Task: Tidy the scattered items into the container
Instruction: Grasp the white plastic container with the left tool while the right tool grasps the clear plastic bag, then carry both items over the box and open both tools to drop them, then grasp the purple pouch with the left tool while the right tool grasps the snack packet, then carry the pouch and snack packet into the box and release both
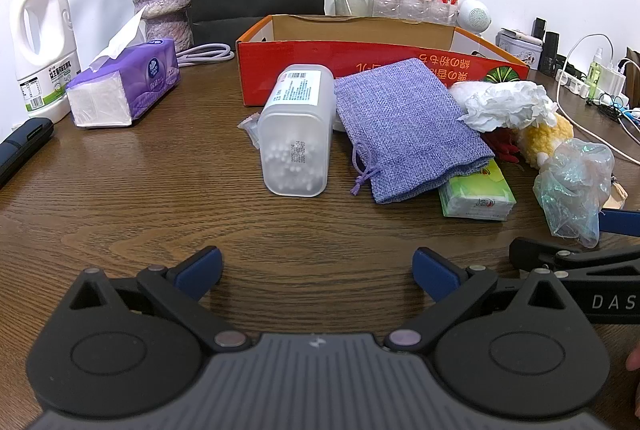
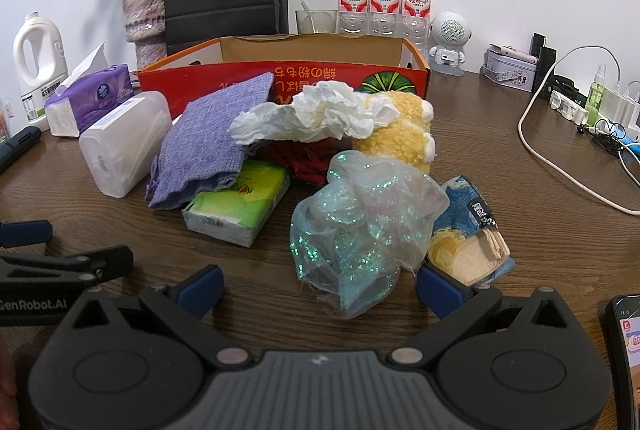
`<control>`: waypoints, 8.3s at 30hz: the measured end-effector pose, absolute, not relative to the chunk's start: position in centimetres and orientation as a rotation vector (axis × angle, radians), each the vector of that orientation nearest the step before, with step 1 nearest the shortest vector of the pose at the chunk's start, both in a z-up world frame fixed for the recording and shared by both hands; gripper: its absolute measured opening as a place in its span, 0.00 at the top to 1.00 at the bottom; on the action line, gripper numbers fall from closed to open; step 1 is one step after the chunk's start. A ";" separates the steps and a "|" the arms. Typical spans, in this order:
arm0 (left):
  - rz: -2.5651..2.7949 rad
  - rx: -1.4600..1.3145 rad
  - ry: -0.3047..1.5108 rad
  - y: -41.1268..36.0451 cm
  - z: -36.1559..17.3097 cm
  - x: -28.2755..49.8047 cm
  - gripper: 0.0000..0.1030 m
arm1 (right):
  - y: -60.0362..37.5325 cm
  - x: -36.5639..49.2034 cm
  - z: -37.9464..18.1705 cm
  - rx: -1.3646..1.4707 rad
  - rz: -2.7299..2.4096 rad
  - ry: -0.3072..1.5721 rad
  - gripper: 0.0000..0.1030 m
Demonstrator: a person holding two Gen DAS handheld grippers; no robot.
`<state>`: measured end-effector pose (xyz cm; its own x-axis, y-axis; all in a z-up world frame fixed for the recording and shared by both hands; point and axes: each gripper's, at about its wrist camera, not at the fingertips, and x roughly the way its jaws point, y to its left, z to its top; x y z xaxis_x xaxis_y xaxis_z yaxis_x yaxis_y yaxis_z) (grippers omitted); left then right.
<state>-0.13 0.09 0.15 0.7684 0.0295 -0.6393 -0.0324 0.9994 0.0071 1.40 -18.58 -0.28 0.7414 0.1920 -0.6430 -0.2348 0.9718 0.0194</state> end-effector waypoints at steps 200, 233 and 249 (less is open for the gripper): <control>-0.213 -0.202 0.477 3.4 8.6 -11.0 0.97 | -24.6 -7.0 5.7 0.203 0.348 0.446 0.93; -0.425 0.146 0.713 2.4 13.2 29.0 0.97 | -21.1 28.7 13.2 0.461 0.335 0.637 0.93; -0.286 0.183 1.029 3.8 5.1 35.7 0.71 | -16.2 39.8 3.2 0.366 0.151 1.010 0.66</control>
